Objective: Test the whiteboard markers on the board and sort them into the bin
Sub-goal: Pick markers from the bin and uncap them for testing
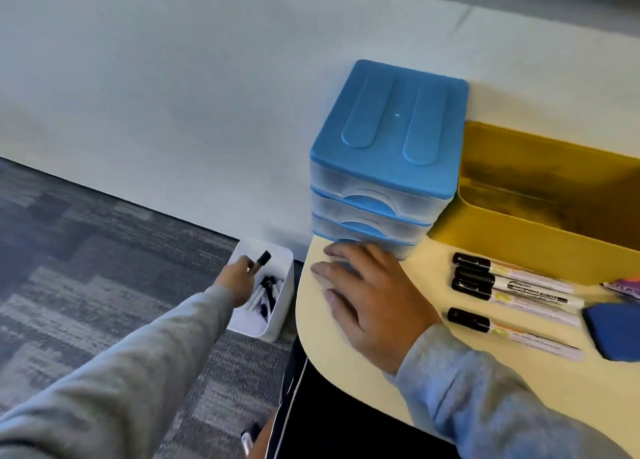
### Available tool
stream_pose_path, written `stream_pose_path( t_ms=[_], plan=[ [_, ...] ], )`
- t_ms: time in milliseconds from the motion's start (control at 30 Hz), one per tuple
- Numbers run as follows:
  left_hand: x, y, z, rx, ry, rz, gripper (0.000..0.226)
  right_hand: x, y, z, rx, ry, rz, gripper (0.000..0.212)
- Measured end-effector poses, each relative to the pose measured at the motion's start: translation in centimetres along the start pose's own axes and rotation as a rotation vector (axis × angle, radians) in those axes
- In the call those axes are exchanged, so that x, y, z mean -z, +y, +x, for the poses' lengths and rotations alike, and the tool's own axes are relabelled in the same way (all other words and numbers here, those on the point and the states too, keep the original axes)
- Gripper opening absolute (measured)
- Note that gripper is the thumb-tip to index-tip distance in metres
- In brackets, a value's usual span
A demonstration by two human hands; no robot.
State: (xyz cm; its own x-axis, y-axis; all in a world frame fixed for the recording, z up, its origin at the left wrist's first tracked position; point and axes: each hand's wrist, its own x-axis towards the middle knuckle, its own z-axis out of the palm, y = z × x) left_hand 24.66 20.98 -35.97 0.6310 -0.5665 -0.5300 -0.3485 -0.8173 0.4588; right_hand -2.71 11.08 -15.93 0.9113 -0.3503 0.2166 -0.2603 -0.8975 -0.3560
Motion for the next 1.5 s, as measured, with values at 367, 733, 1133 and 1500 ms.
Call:
stream_pose_path(
  t_ms=[367,733,1133,1500],
  plan=[
    [-2.7,0.8,1.5,0.127,0.003,0.232,0.04,0.0,0.1,0.0,-0.017,-0.006,-0.011,0.033],
    [0.1,3.1,-0.9,0.012,-0.18,0.385,0.027,0.0,0.3,0.0,-0.012,-0.009,0.003,0.033],
    [8.1,11.7,-6.4,-0.379,0.046,-0.064,0.016,-0.4,0.6,-0.4,-0.014,0.055,0.073,0.03],
    [11.3,20.4,-18.7,-0.655,0.097,-0.801,0.033,4.7,0.6,-3.1,0.006,0.282,0.109,0.024]
  ],
)
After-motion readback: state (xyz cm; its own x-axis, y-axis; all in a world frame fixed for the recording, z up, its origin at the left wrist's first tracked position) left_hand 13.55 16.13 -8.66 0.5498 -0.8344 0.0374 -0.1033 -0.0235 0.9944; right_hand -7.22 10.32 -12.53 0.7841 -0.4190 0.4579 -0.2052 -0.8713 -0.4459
